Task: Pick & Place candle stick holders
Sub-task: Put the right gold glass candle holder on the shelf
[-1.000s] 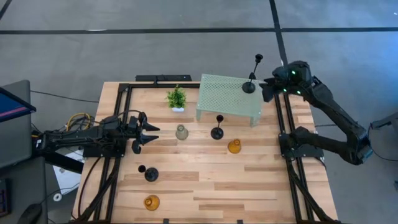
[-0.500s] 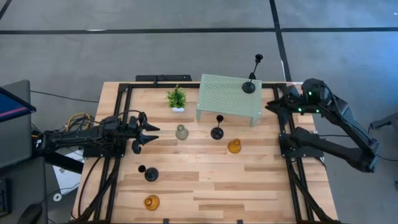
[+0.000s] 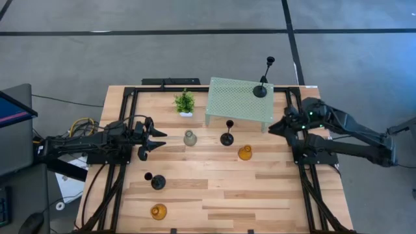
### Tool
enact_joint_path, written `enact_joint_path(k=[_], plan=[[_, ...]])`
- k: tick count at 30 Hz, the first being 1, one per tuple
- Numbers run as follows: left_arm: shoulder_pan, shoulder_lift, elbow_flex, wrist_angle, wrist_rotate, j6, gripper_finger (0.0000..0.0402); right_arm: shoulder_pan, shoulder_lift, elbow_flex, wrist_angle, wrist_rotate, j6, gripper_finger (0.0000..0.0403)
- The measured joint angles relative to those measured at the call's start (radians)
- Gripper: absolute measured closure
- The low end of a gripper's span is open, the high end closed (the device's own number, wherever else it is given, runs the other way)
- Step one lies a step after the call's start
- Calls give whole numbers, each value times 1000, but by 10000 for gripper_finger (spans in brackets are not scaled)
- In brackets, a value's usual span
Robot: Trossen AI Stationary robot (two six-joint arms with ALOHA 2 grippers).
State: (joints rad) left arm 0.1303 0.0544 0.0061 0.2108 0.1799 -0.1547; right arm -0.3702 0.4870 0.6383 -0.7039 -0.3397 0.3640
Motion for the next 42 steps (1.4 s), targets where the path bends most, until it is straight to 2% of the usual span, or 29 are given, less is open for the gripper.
enact_joint_path(k=[4,9,15,22,29,39,42], plan=[[0,0,0,0,0,0,220,74,21,-64,154,8,3,295],[0,0,0,0,0,0,220,177,63,-103,293,99,-4,295],[0,0,0,0,0,0,220,315,143,-103,301,272,-4,295],[0,0,0,0,0,0,220,465,231,-103,373,372,-2,295],[0,0,0,0,0,0,220,586,301,-103,390,506,92,295],[0,0,0,0,0,0,220,705,413,-103,359,524,318,295],[0,0,0,0,0,0,220,722,451,-103,356,521,342,295]])
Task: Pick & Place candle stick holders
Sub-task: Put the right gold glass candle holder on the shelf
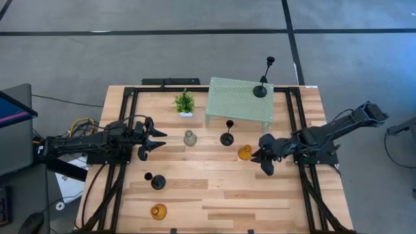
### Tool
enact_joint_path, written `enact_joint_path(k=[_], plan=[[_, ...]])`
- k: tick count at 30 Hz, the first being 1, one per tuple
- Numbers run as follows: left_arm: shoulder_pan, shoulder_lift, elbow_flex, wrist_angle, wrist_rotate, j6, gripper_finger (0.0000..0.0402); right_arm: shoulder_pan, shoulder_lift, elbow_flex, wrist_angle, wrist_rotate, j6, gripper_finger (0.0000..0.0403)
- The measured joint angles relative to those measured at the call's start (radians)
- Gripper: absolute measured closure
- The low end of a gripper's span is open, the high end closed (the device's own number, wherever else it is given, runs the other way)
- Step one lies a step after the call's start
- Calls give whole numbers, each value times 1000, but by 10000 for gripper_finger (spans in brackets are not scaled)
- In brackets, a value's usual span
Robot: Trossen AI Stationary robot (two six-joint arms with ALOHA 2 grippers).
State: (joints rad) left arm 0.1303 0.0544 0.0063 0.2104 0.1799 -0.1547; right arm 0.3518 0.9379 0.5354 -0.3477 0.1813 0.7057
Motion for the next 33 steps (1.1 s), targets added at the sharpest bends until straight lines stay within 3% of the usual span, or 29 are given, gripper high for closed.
enact_joint_path(k=[13,21,33], plan=[[0,0,0,0,0,0,220,0,120,0,2,-19,-4,295],[0,0,0,0,0,0,220,-49,130,0,-14,1,122,287],[0,0,0,0,0,0,220,-149,130,0,-16,-23,143,150]])
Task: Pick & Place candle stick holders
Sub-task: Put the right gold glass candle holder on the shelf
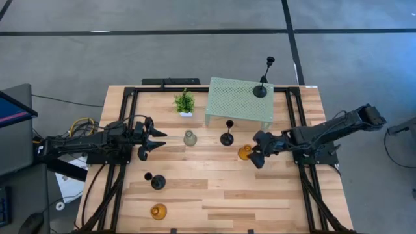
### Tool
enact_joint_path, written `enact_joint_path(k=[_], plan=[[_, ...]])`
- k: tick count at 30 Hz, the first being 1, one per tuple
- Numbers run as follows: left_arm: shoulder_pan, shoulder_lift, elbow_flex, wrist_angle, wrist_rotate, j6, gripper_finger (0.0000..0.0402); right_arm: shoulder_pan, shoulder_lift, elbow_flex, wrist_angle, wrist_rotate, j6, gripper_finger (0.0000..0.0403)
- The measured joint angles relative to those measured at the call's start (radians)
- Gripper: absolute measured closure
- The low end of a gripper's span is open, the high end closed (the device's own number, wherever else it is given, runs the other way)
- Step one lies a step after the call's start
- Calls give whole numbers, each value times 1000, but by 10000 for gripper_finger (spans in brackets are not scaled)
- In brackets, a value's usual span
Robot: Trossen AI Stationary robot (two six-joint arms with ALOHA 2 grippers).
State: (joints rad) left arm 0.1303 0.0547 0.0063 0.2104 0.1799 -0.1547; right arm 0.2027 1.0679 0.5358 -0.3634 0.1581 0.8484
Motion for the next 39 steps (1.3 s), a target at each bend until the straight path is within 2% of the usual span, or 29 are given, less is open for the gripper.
enact_joint_path(k=[4,9,18,24,31,34,39], plan=[[0,0,0,0,0,0,220,-23,0,0,0,0,22,119],[0,0,0,0,0,0,220,-43,0,0,-2,-1,54,99],[0,0,0,0,0,0,220,-38,77,1,10,1,59,97],[0,0,0,0,0,0,220,10,68,1,0,-78,93,98],[0,0,0,0,0,0,220,123,6,1,-58,-79,92,98],[0,0,0,0,0,0,220,180,-4,1,-112,-30,126,98],[0,0,0,0,0,0,220,293,-3,1,-142,158,164,98]])
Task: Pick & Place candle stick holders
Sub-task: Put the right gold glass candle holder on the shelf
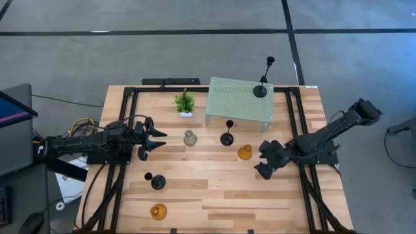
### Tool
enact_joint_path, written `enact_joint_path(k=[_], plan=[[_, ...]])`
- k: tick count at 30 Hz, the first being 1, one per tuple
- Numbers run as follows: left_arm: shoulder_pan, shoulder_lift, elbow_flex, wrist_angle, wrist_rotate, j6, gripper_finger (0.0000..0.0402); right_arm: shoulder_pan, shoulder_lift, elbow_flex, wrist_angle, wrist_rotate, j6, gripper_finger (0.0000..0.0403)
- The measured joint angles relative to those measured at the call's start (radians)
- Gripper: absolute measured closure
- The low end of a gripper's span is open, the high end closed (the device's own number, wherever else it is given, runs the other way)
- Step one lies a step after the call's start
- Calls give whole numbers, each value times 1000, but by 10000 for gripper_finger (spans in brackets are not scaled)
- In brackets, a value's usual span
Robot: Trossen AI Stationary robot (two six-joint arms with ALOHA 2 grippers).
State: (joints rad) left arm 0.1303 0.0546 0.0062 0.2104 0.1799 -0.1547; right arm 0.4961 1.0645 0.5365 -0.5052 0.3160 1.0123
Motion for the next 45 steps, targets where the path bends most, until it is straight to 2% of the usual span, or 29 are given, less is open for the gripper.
enact_joint_path(k=[4,9,12,19,26,33,45], plan=[[0,0,0,0,0,0,220,102,-11,0,-4,198,-2,98],[0,0,0,0,0,0,220,227,-26,-1,-74,572,-52,98],[0,0,0,0,0,-6,220,275,-26,-1,-129,676,-31,98],[0,0,0,0,0,-7,220,307,9,-1,-170,679,119,98],[0,0,0,0,0,-7,220,309,147,-1,-164,672,217,98],[0,0,0,0,0,-7,220,283,289,-1,-112,653,219,98],[0,0,0,0,0,-7,220,183,411,0,37,652,214,98]])
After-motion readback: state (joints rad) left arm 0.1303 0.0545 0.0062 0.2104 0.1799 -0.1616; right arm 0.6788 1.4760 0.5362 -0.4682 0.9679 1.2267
